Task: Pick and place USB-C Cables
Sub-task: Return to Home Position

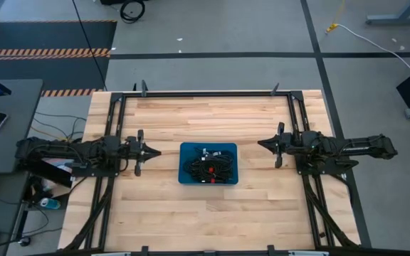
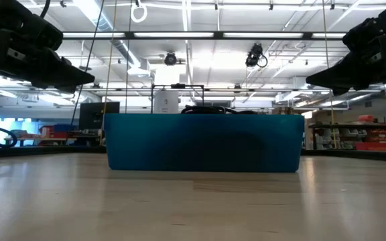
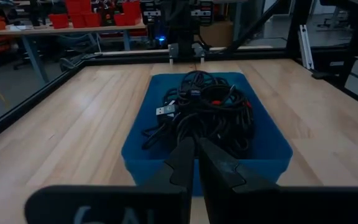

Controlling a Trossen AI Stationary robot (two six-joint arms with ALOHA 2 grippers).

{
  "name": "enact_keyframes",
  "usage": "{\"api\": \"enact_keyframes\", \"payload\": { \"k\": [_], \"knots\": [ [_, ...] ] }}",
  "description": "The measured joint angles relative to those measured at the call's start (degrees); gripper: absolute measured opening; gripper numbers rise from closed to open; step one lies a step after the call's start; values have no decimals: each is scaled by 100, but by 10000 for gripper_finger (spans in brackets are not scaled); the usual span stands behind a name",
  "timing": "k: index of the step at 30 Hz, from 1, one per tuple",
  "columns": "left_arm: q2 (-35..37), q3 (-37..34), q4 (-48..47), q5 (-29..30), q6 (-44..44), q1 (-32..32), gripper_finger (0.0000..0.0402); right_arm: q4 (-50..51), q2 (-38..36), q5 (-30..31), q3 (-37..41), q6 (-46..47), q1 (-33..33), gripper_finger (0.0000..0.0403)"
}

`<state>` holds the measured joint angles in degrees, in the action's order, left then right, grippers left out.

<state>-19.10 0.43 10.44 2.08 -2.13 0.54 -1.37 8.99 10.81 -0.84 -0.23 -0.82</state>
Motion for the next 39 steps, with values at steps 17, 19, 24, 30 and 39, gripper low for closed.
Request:
{"api": "enact_keyframes", "payload": {
  "k": [17, 19, 24, 30, 39],
  "knots": [
    [1, -2, 0, 1, 2, 0, 30, -7, 0, 0, 0, 2, 0, 28],
    [1, -2, 2, 1, 2, 0, 29, -7, 0, 0, 0, 2, 0, 28],
    [0, -2, 1, 2, 4, 0, 29, -7, 0, 0, 0, 2, 0, 28],
    [1, -4, 0, 3, 3, -1, 29, -7, 0, 0, 0, 3, 0, 28],
    [0, -4, 2, 2, 4, -1, 29, -7, 0, 0, 0, 4, 0, 29]
  ]
}}
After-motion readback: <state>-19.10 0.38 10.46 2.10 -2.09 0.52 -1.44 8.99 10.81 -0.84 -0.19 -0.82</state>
